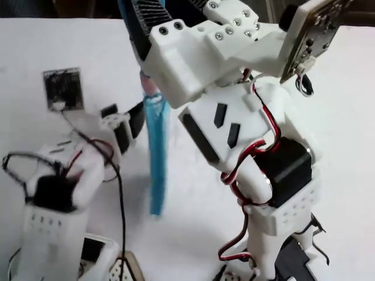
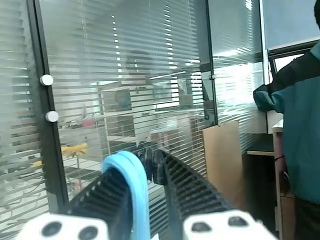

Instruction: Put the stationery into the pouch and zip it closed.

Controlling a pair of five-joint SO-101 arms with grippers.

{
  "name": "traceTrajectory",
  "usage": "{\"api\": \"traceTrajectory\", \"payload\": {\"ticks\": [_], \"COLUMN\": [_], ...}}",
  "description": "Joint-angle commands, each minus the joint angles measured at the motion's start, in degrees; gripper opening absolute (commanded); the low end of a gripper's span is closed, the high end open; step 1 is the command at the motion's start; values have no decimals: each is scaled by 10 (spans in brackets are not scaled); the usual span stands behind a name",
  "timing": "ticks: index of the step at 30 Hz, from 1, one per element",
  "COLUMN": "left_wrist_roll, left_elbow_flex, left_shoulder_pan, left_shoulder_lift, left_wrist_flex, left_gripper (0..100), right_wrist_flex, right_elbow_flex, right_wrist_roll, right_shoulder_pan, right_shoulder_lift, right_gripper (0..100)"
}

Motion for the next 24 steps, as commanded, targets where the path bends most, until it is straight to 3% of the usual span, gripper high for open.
{"api": "traceTrajectory", "payload": {"ticks": [1, 11, 18, 24], "left_wrist_roll": [23, 21, -15, -16], "left_elbow_flex": [-67, -120, -127, -178], "left_shoulder_pan": [-25, -95, -109, -106], "left_shoulder_lift": [61, 112, 106, 0], "left_wrist_flex": [25, 96, 159, 216], "left_gripper": [212, 211, 211, 211], "right_wrist_flex": [-8, 39, 36, 36], "right_elbow_flex": [-7, 152, 136, 84], "right_wrist_roll": [-1, -2, -1, -1], "right_shoulder_pan": [17, 45, 22, -18], "right_shoulder_lift": [-2, -15, -31, -39], "right_gripper": [16, 16, 16, 16]}}
